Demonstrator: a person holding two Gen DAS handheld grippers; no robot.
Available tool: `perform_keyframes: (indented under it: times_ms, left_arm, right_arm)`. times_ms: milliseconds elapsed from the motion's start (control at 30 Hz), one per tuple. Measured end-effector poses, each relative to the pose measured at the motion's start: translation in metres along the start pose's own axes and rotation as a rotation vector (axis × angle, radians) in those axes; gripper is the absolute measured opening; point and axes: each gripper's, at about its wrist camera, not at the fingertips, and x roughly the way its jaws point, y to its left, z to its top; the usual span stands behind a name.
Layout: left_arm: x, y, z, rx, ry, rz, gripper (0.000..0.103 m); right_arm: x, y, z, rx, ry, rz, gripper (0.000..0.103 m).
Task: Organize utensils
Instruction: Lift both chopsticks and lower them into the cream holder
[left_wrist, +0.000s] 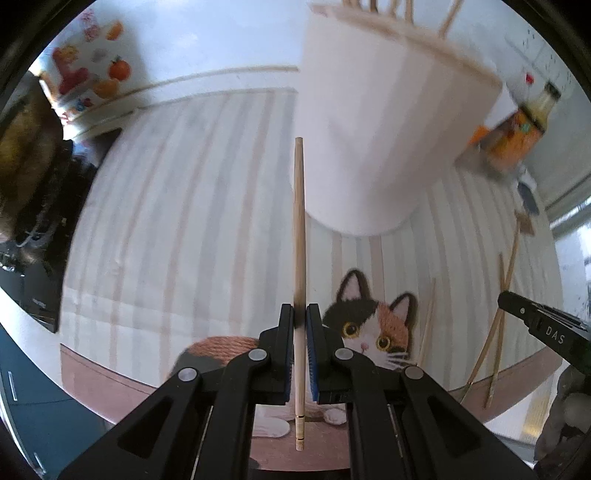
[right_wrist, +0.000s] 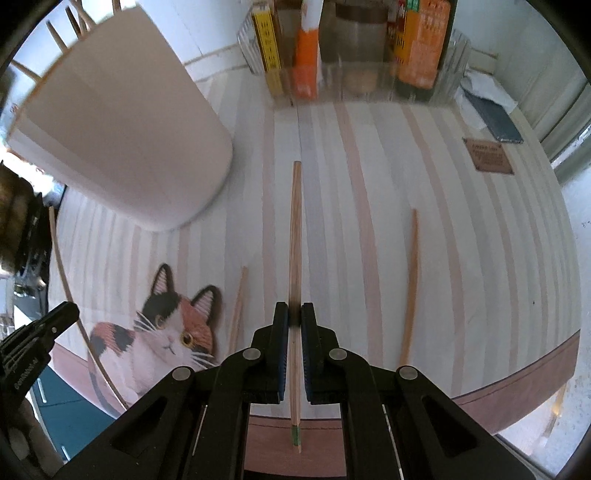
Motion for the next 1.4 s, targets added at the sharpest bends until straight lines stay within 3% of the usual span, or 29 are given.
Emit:
perform_keyframes:
  times_ms: [433,733,1000,1167,1400]
  left_arm:
    - [-0.061,0.036,0.017,-0.143,-0.199,0.038,0.004]
    - [-0.101,0.048,0.040,-0.208,-0.321,0.019,0.004]
    - [-0.174,0.059,0.072,-0.304,-0.498,-0.112,0.004]
    - [-0.214,0.048,0.098,-0.308,-0.611,-0.212,0.004]
    - [-0.217,0.022,0.152,-0.264,-0.710,-0.285,0.004]
  right_arm:
    - [-0.037,0.019,0.031,-0.020,-0.177,0.030,0.007]
    - [-0.074,0.023,0.059,0.008,-0.298,0.082,0.007]
    - [-0.137,0.013,0.093,0.099,-0.383,0.230,0.007]
    - [-0.183,0.014,0.115,0.121,-0.462,0.306,0.007]
    - [-0.211,0.031,0.153,0.120,-0.538,0.342,0.007]
